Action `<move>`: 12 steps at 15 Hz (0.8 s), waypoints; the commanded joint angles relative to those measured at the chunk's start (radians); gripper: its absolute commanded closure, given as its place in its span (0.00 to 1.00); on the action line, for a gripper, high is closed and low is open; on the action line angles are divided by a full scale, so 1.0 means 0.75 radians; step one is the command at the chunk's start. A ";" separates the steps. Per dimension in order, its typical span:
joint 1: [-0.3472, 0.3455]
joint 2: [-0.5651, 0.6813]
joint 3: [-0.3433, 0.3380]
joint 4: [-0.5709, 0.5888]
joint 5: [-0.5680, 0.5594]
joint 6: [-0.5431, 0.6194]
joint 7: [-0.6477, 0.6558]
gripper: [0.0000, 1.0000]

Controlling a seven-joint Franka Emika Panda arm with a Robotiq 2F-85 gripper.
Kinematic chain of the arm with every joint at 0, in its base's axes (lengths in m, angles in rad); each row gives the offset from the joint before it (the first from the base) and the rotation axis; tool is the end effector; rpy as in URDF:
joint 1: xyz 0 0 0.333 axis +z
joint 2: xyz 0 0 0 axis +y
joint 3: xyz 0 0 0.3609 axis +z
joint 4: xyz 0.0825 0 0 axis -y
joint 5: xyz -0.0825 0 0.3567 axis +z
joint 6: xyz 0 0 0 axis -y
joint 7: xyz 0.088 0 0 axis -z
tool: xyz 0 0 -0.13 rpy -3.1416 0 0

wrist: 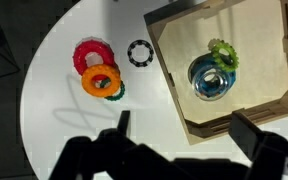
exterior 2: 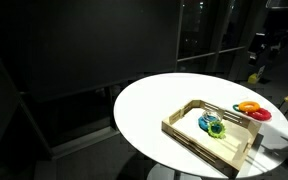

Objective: Place the orange toy on the tray

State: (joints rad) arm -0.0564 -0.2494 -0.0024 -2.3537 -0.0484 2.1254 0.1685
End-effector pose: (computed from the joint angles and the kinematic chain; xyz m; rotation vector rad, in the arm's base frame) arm 0.4298 -0.0285 0.4647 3.0859 -0.3130 0.0362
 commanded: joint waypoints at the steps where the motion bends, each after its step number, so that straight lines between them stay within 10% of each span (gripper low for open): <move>1: 0.003 0.001 -0.003 0.002 -0.001 -0.002 -0.001 0.00; 12: -0.028 0.094 -0.028 0.074 -0.018 -0.040 0.046 0.00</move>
State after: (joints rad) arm -0.0605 -0.2251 -0.0115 -2.3455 -0.0486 2.1233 0.1771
